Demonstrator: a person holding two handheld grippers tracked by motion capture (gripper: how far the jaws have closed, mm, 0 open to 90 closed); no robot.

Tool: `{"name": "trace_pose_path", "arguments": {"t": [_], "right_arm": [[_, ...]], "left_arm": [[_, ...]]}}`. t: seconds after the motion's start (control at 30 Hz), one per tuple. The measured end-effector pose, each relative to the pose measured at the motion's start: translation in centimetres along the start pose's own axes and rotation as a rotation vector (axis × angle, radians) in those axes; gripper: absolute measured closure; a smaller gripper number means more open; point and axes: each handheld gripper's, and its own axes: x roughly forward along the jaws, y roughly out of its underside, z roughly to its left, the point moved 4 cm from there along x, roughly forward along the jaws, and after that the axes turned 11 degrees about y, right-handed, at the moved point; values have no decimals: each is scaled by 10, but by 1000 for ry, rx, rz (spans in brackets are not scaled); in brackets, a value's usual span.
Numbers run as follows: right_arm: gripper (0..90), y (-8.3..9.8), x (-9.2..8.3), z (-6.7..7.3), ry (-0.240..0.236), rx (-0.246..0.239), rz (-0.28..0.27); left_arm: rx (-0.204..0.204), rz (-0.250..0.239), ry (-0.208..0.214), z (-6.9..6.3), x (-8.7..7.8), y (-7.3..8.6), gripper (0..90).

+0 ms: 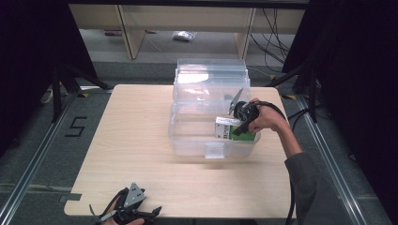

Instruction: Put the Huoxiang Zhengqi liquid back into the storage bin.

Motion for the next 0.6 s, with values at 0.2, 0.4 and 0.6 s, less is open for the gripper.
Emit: {"name": "trace_pose_path", "arguments": {"t": [0.2,0.4,0.6], "right_arm": [[647,3,7,3,4,7,45],[645,6,15,4,2,-14,58],[639,6,19,5,-4,-23,75]], "left_arm": [[1,-5,4,0,1,0,152],[3,3,-8,1,0,0,152],[3,-2,3,0,0,0,152]]}}
